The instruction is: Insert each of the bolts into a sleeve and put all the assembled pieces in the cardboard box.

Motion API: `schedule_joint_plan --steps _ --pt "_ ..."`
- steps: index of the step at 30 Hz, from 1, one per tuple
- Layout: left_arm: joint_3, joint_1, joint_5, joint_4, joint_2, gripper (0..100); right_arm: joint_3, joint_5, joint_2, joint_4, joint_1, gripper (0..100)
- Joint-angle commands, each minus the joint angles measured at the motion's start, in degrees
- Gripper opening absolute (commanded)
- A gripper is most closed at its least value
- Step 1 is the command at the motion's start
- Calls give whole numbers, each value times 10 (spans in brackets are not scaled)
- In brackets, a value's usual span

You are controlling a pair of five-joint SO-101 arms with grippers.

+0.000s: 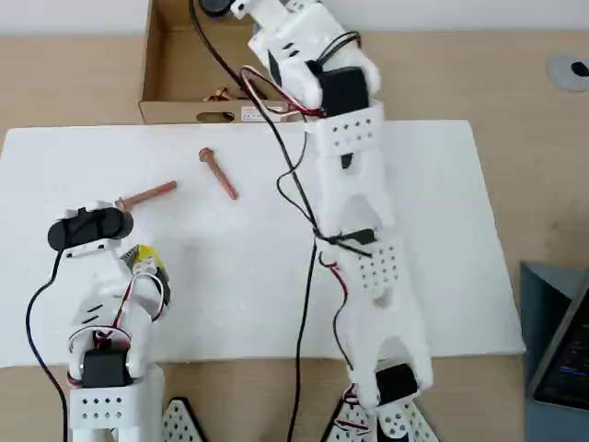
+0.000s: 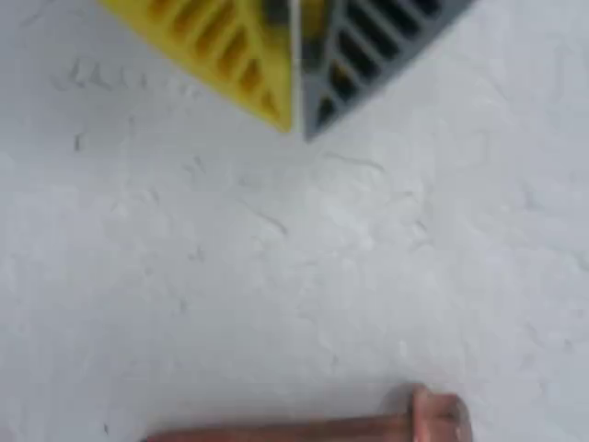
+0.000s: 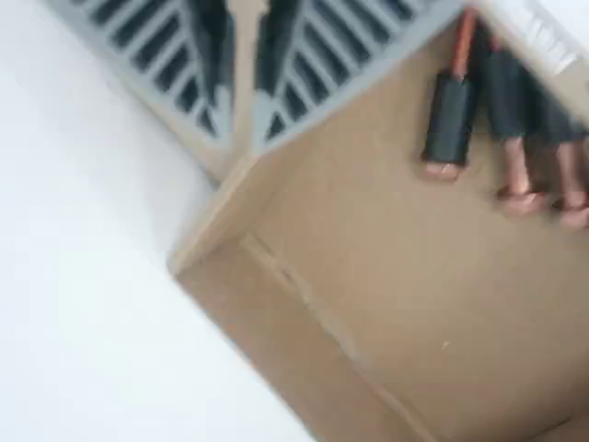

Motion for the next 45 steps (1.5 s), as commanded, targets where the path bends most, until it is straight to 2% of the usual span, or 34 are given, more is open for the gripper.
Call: schedule_joint_plan --steps 1,11,16,20,24,37,45 --pt "7 -1 4 1 -4 2 -29 -33 -92 71 1 9" --pt "7 -1 4 1 -4 2 -26 -127 -174 272 15 9" --pt "7 -1 4 1 -4 2 -15 -131 -175 275 52 9" --pt "7 -1 4 1 -4 2 63 -136 -178 275 75 9" --pt "7 -1 4 1 -4 2 100 -195 -177 275 94 9" --pt "7 -1 4 1 -4 2 339 -332 -175 259 95 13" --pt "7 -1 4 1 -4 2 436 -343 -174 195 95 24"
